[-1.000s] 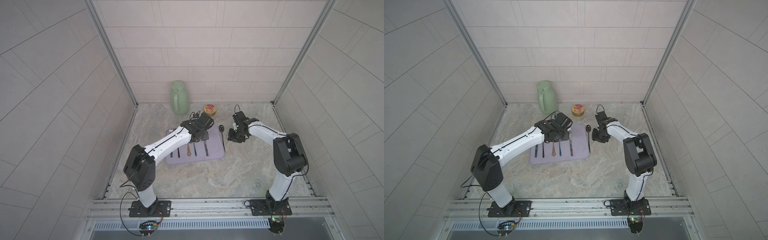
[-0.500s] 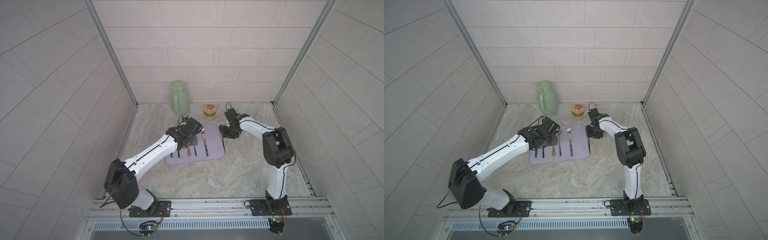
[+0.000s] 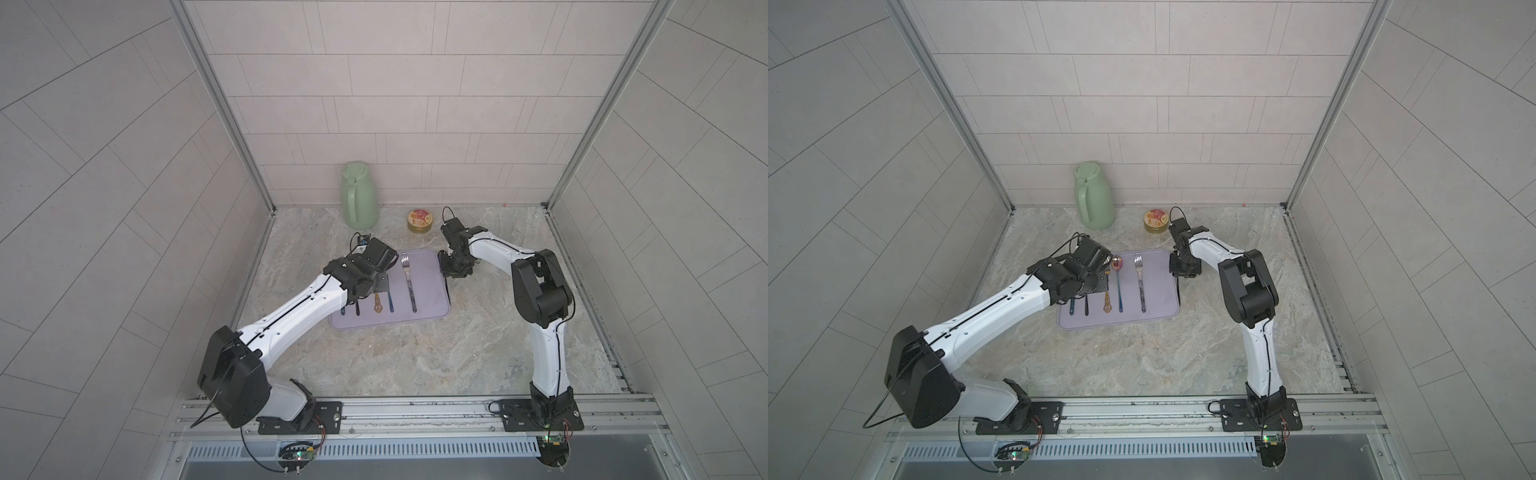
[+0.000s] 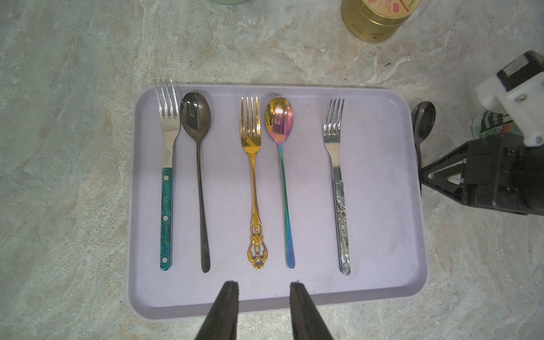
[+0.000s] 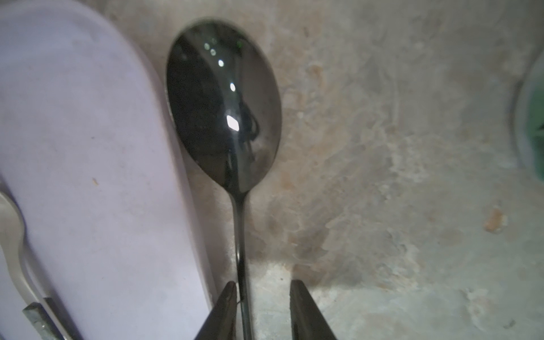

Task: Set the spoon and fork side by side
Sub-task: Pick up the spoon from the center of the board.

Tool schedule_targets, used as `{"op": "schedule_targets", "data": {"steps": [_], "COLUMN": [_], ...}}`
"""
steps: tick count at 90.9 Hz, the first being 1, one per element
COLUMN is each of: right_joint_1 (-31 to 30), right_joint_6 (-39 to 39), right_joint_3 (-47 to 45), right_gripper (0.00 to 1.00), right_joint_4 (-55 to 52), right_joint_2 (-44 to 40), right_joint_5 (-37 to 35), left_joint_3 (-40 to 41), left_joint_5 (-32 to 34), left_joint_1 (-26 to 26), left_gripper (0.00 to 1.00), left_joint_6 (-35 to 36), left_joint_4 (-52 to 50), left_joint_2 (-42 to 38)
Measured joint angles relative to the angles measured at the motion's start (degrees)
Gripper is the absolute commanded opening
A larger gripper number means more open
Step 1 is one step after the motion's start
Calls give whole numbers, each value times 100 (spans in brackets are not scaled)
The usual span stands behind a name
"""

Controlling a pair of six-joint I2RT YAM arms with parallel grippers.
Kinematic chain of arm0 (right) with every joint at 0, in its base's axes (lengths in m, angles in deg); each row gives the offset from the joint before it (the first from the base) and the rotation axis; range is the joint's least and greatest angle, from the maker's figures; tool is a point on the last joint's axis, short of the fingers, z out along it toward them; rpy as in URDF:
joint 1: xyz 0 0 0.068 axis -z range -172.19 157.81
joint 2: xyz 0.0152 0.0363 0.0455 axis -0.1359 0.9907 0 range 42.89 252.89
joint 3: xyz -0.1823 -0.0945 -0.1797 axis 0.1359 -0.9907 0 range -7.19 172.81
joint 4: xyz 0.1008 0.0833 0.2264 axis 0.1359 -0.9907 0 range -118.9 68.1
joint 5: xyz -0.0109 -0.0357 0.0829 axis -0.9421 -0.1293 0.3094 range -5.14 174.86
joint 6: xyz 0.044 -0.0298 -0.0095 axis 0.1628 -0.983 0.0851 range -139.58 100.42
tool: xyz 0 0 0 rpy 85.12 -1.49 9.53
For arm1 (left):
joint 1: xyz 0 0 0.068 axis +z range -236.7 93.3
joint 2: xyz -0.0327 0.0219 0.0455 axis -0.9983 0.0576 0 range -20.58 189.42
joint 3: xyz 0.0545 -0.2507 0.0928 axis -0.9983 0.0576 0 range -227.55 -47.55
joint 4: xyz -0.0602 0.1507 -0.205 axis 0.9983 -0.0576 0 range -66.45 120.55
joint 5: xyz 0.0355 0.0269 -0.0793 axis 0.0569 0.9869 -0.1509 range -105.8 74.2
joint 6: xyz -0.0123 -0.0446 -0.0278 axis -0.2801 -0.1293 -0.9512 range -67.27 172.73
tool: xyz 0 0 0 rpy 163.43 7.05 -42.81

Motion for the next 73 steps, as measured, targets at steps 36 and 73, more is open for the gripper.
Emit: {"op": "schedule_targets", "data": {"steps": [36, 73], "right_joint_1": [-37, 35], "right_joint_6": [-87, -501], "right_joint_3": [122, -83], "right_gripper": [25, 1], "right_joint_4": [-153, -140], "right_joint_2": [92, -15], "right_joint_5": [-184, -313], "left_joint_3": [0, 0], "left_joint_5": [-9, -96], "left_joint_1": [31, 31], "left_gripper": [32, 31], "left_joint_6": [42, 96], "left_joint_4": [13, 24], "left_joint_2": [-13, -50]}}
